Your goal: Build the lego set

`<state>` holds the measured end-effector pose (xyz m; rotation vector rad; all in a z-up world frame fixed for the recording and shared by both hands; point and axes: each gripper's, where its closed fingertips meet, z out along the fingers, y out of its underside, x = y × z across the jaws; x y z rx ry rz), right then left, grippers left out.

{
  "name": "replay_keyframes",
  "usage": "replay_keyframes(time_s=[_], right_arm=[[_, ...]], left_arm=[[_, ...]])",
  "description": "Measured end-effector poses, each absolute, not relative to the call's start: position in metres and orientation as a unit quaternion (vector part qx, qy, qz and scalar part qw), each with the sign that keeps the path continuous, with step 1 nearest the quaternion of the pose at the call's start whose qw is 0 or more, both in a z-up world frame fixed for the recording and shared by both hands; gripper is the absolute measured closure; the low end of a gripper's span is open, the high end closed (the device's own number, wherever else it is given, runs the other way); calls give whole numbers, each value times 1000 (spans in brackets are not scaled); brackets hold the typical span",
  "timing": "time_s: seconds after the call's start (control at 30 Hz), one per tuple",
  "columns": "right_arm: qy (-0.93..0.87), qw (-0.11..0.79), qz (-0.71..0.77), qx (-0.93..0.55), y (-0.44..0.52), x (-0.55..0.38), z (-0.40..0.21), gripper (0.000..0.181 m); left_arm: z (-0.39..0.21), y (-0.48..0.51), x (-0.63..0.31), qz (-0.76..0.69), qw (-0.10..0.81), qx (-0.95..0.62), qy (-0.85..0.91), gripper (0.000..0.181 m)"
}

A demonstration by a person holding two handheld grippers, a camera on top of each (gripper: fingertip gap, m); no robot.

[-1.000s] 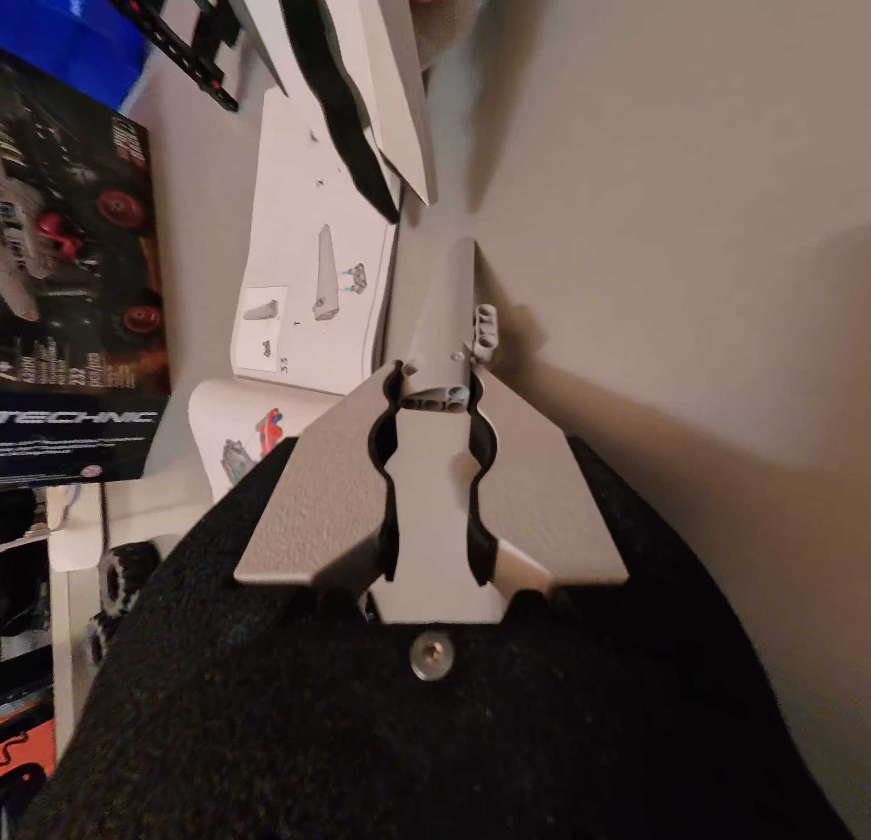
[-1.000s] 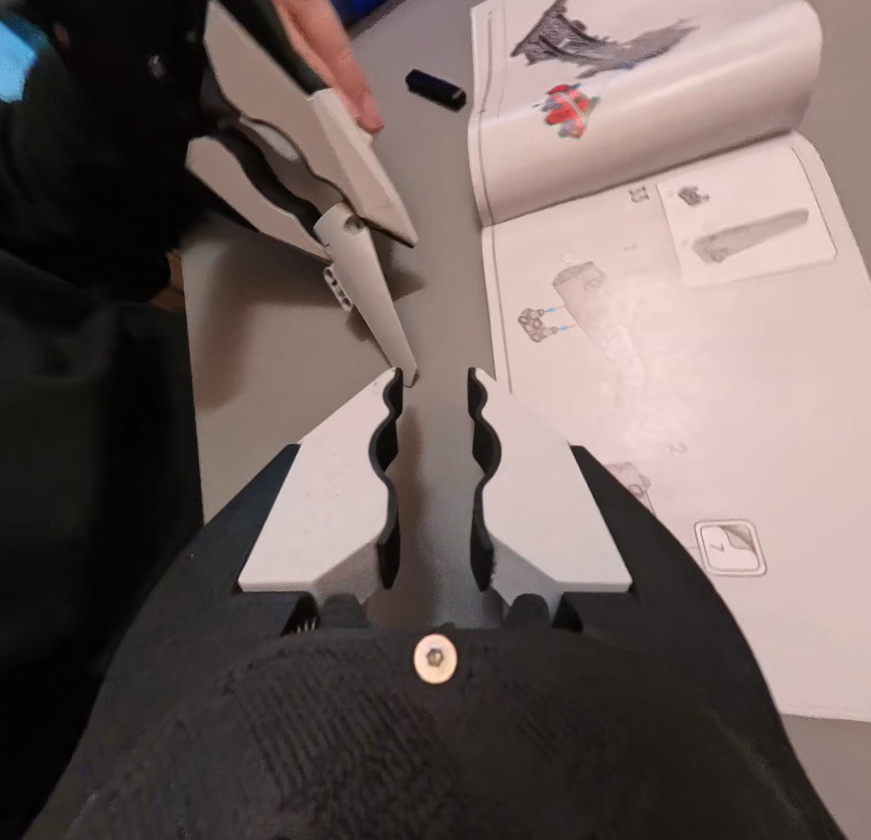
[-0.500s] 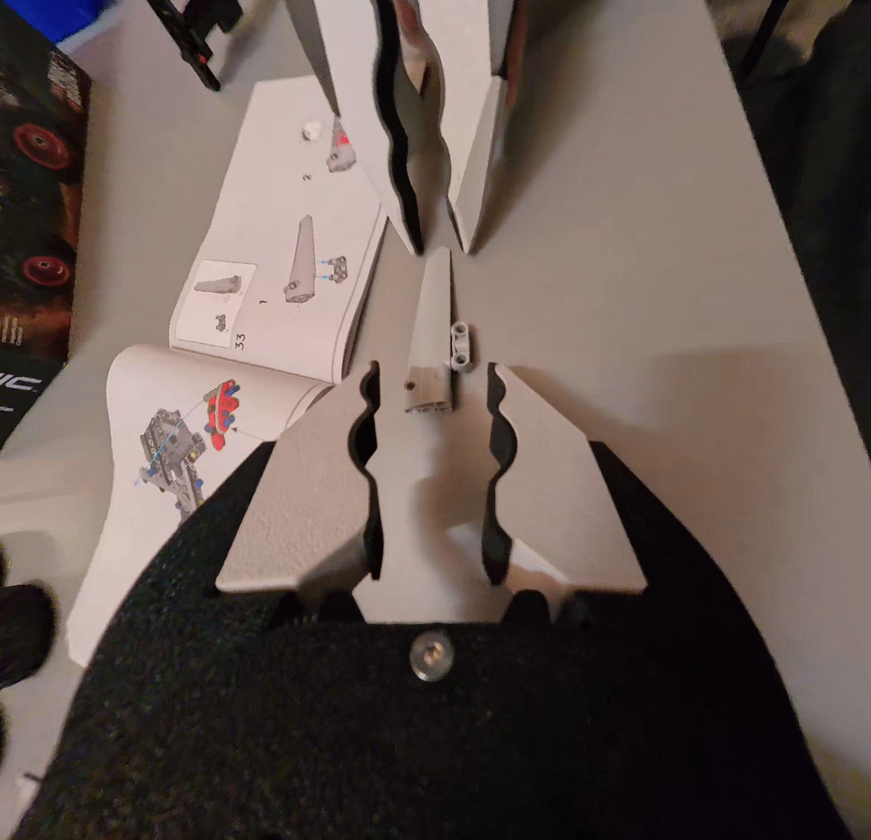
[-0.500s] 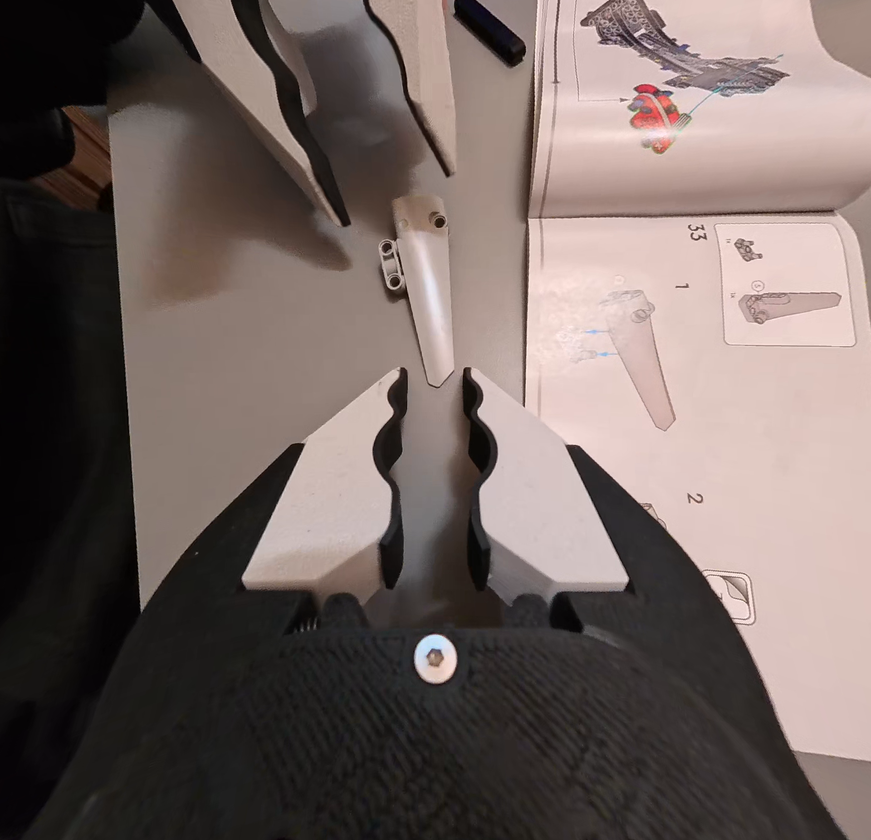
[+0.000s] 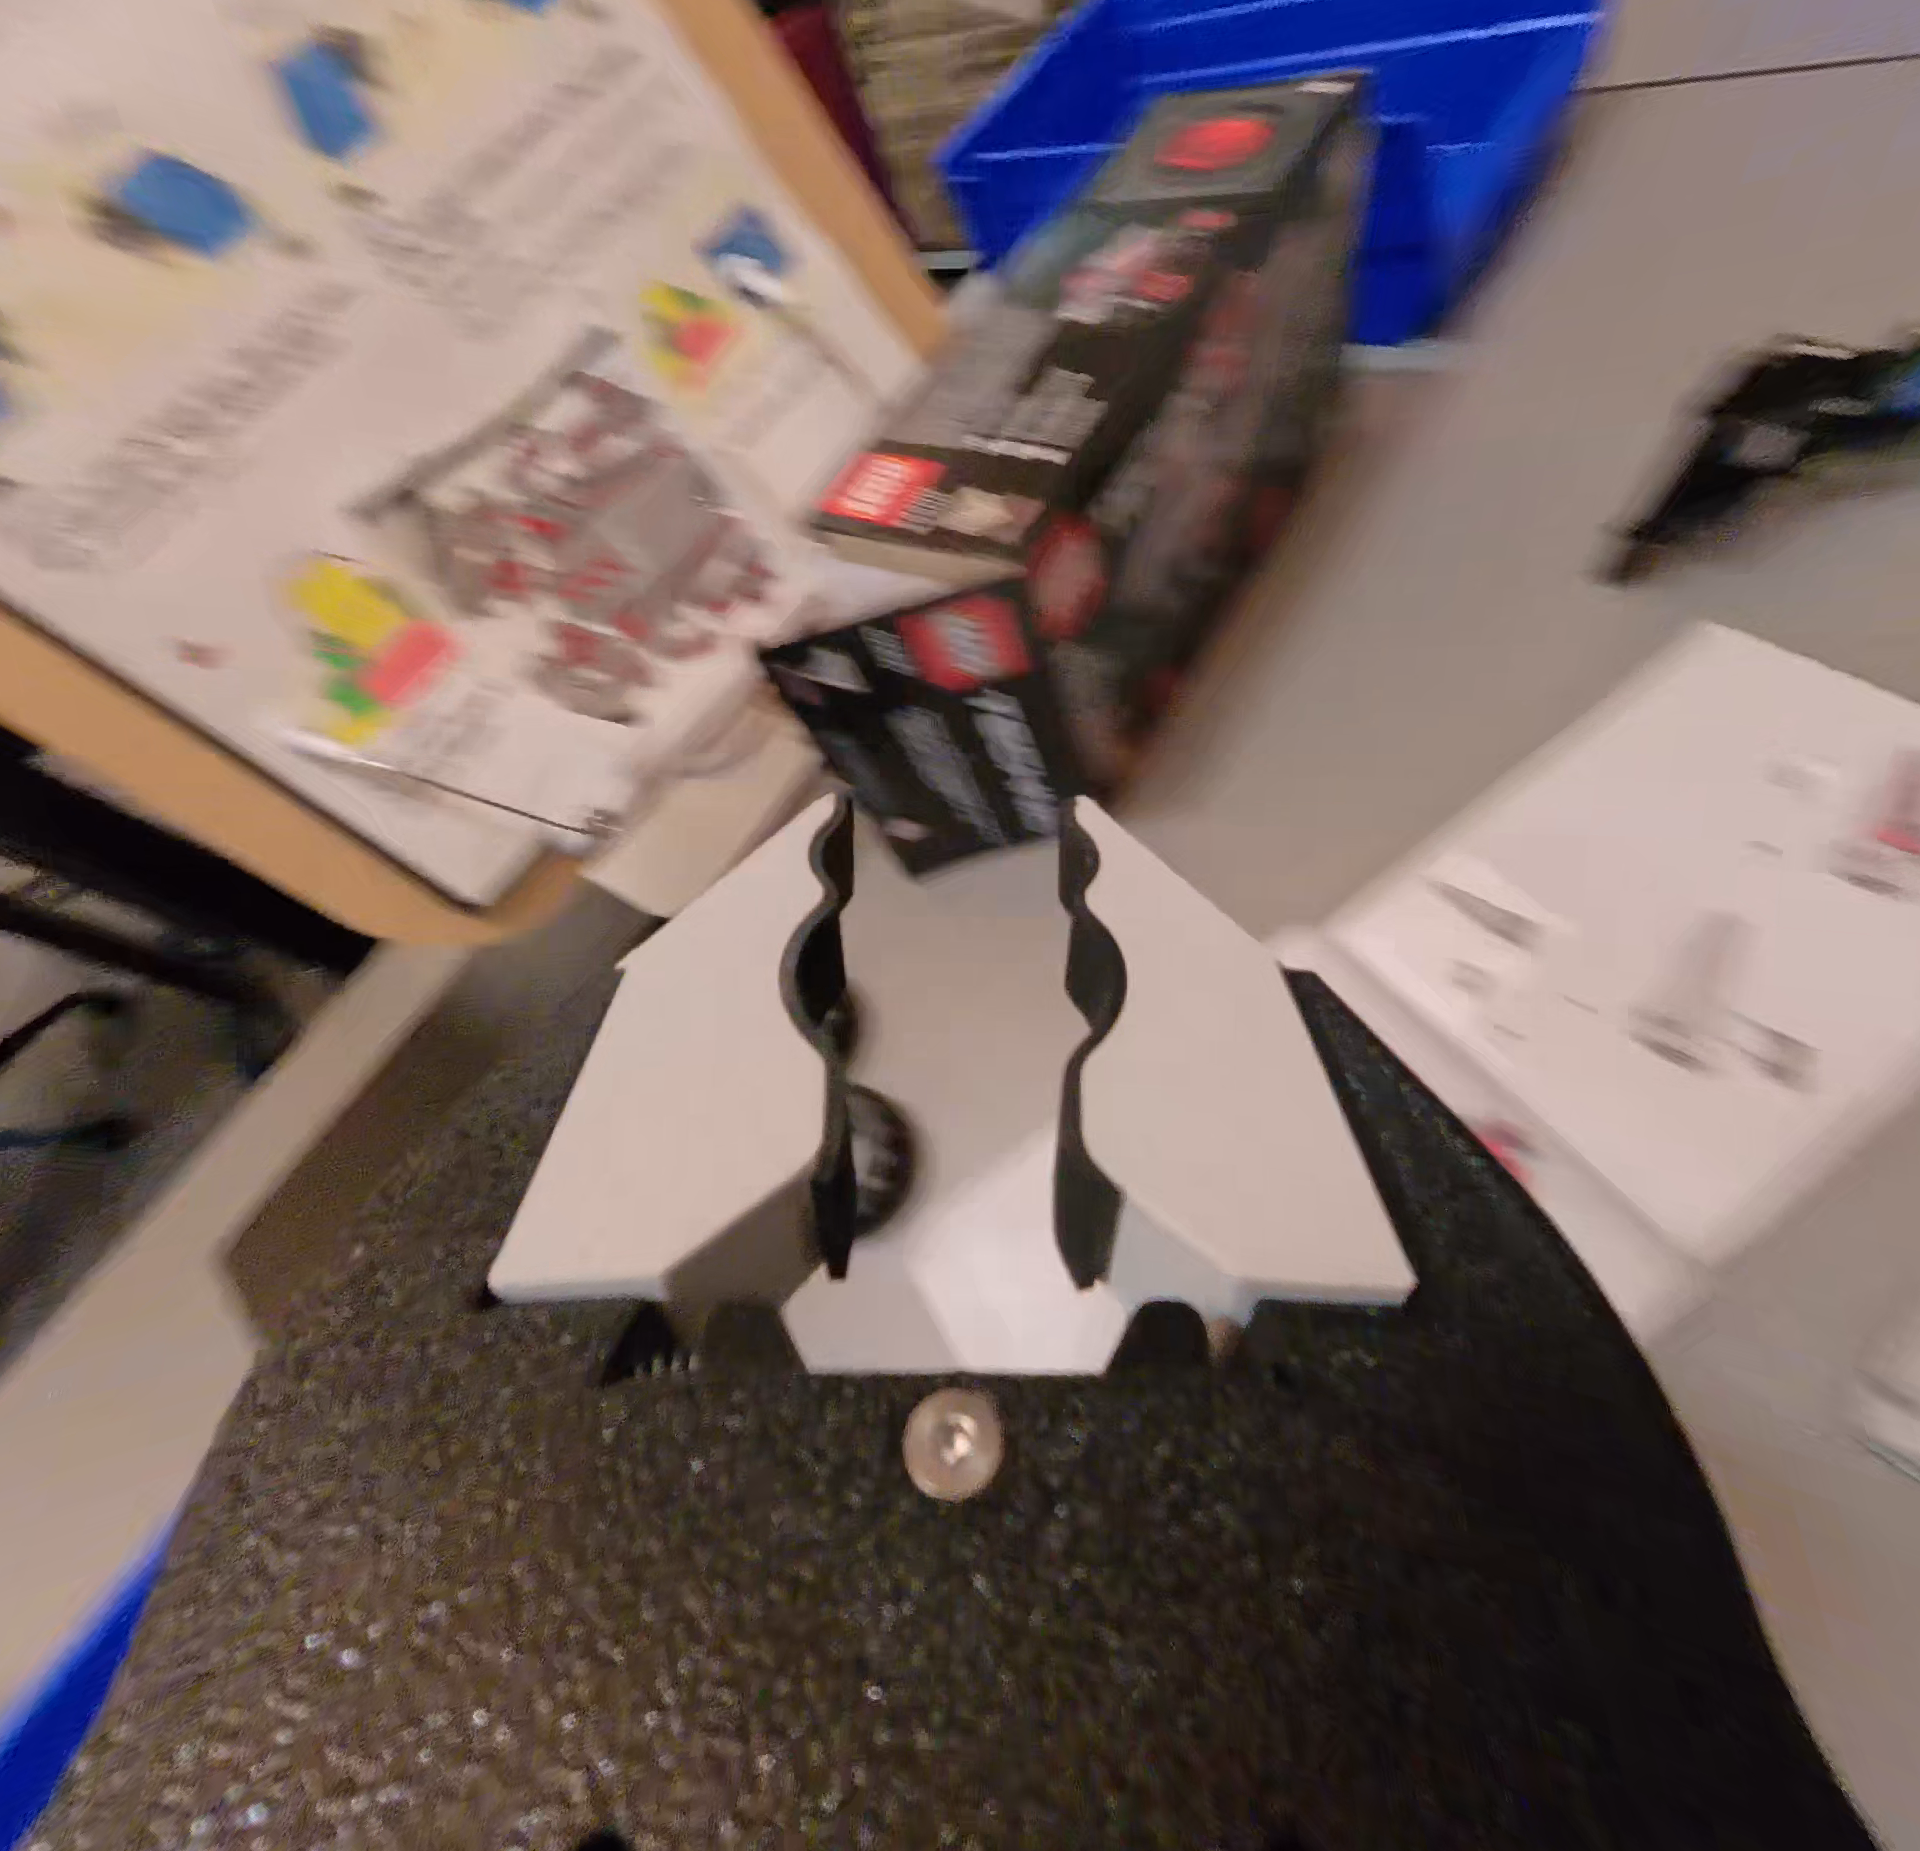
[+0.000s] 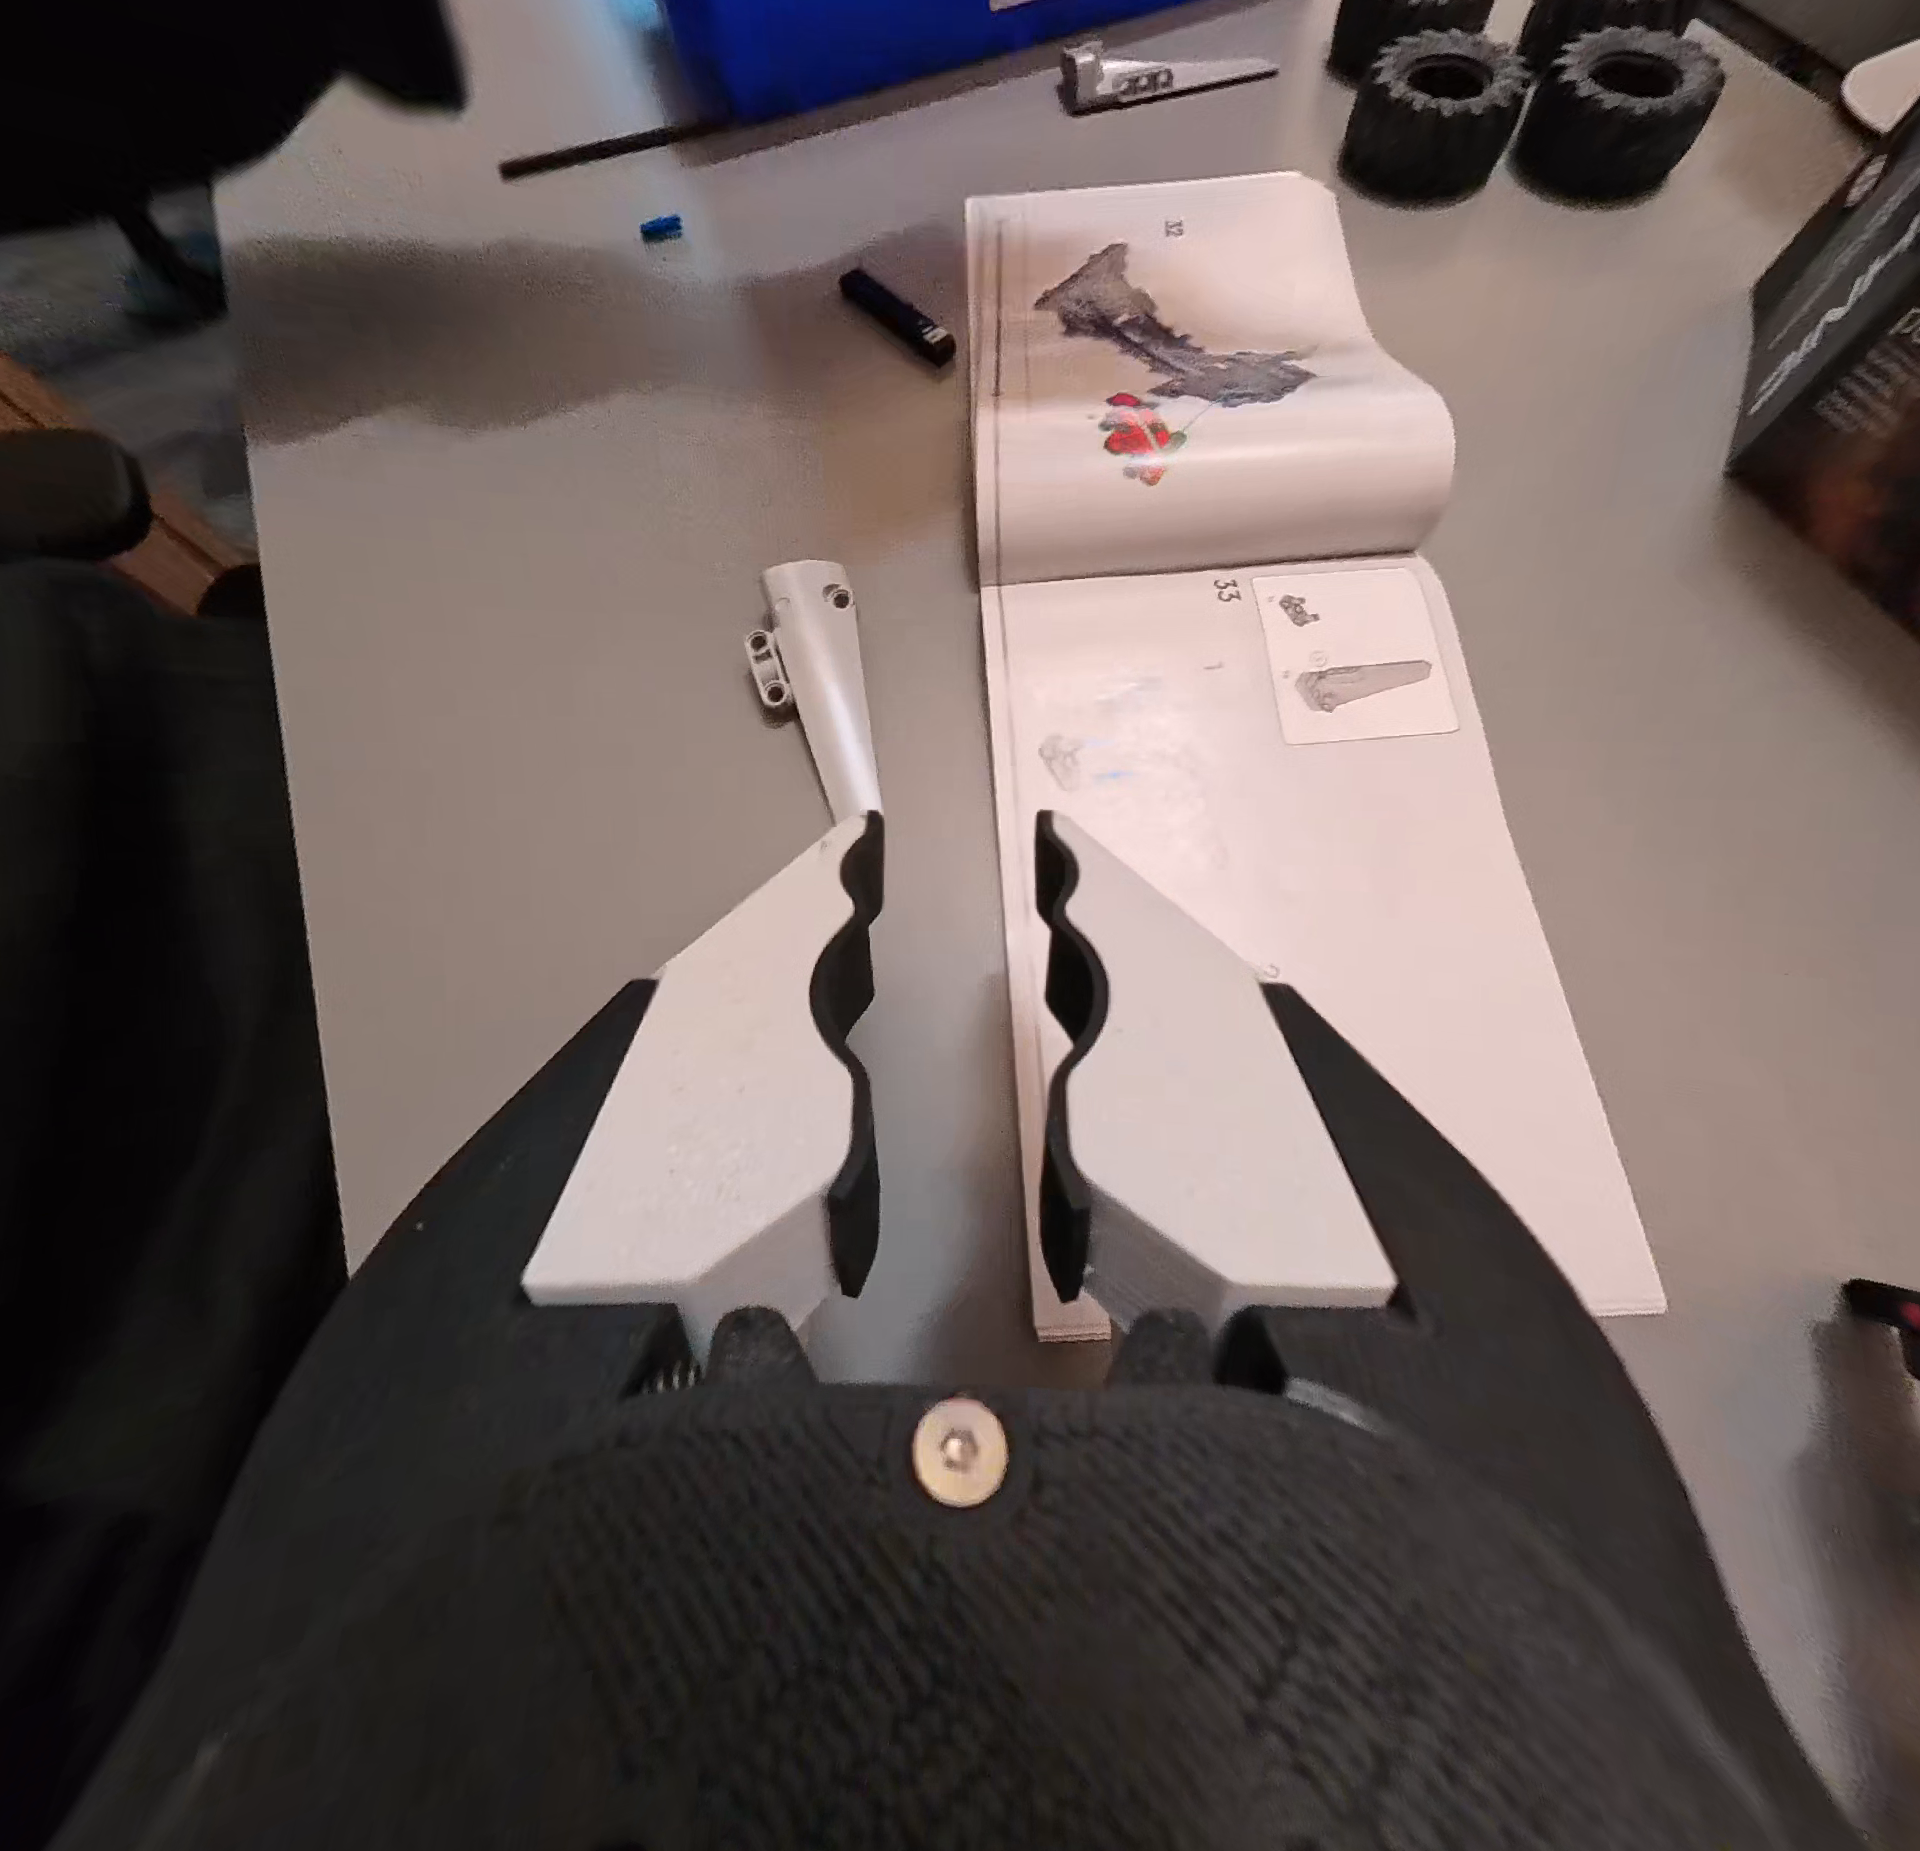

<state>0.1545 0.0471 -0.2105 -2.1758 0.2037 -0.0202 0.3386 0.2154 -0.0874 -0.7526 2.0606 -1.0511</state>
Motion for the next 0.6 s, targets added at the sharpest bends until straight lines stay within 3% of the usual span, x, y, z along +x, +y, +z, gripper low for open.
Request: replay_keyframes(time_s=[0.07,0.23,0.5,0.6], right_arm=[[76,453,-15,-888,45,154,-213,154],[68,462,-4,-884,39,151,-209,154],[93,475,2,-875,22,166,-213,154],[95,477,7,-874,21,167,-215,154]], left_arm=[[-71,244,400,-393,355,-350,773,143],[-65,268,493,-429,277,-437,741,143],[-89,264,528,-408,261,-446,753,142],[-96,267,531,-390,269,-449,758,152]])
